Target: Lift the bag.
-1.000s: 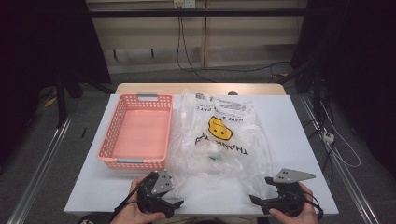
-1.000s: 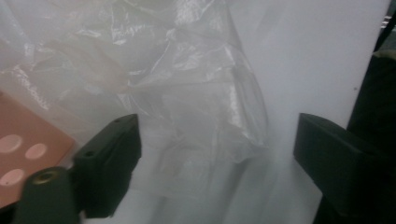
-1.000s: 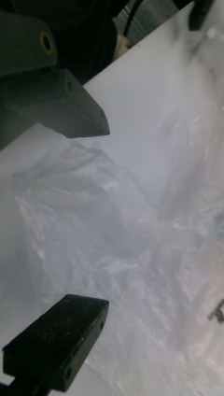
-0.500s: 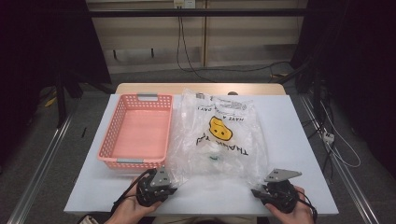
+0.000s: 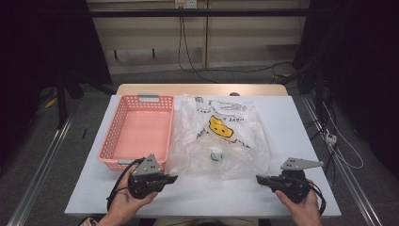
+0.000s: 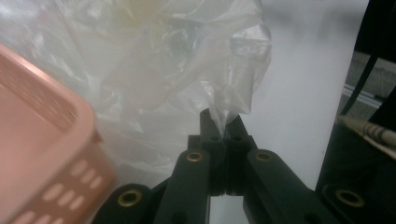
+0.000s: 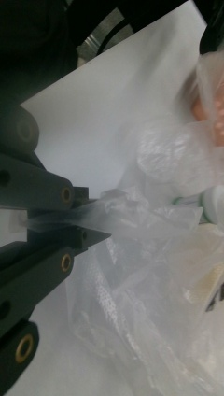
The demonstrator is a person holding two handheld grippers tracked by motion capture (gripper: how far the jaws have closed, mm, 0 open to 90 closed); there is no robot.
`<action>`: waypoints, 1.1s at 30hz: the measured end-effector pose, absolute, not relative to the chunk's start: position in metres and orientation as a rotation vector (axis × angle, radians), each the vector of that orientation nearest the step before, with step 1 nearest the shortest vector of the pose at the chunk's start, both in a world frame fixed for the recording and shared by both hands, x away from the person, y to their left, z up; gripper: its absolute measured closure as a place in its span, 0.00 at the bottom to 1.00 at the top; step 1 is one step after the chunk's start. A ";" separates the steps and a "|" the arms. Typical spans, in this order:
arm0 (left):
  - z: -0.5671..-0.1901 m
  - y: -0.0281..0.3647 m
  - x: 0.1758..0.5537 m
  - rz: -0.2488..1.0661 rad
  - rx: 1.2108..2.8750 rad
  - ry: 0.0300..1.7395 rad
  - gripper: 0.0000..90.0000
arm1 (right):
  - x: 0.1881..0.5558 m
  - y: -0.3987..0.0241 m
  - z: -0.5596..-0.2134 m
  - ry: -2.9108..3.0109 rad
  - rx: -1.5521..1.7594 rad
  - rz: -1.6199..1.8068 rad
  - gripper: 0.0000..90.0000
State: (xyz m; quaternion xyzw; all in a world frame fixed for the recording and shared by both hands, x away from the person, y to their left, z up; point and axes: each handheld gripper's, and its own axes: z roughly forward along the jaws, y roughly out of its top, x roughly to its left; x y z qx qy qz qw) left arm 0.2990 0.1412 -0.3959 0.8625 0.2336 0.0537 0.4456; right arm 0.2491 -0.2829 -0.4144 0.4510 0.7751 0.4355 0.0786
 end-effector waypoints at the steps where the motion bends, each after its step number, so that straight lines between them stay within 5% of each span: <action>1: -0.392 0.141 0.301 0.138 2.123 0.579 1.00 | 0.251 -0.283 -0.411 2.311 1.343 1.312 1.00; 33: -0.272 0.155 0.363 0.349 1.752 0.594 1.00 | 0.341 -0.291 -0.282 1.958 1.118 1.596 1.00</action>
